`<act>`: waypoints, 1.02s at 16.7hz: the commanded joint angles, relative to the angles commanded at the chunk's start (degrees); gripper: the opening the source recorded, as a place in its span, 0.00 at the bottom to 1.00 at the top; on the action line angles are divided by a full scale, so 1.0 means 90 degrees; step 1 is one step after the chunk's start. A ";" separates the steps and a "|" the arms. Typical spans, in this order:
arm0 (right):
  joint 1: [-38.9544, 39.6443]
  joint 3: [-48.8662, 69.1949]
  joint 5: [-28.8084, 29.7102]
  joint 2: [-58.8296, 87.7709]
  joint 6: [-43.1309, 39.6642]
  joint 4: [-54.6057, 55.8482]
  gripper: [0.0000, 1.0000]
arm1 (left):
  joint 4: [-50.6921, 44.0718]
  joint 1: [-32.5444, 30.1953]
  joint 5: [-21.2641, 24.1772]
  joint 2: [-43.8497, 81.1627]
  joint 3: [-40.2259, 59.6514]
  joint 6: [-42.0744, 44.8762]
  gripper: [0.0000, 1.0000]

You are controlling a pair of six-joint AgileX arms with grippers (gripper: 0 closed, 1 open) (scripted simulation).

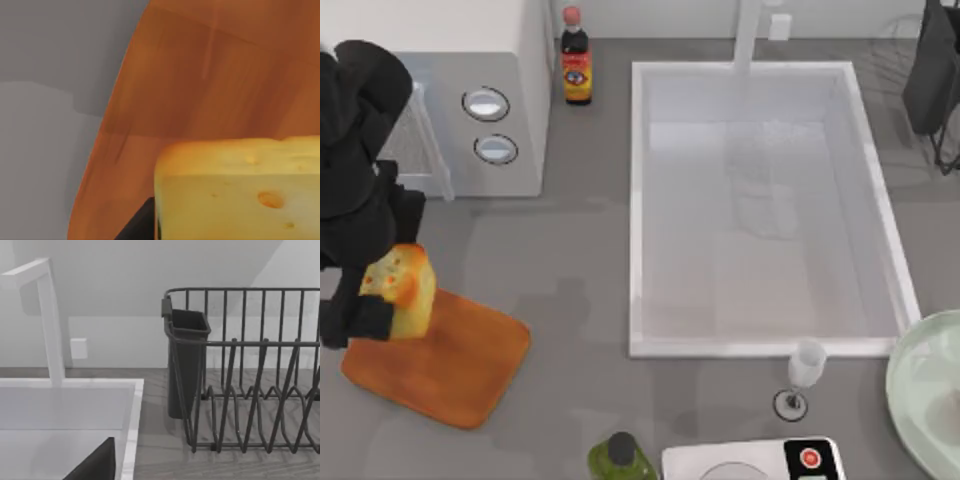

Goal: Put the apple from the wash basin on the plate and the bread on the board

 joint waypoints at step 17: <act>0.0000 0.0000 0.0000 0.0000 0.0000 0.0000 1.00 | 0.1153 -0.0038 0.0000 0.0403 -0.0739 -0.0018 0.00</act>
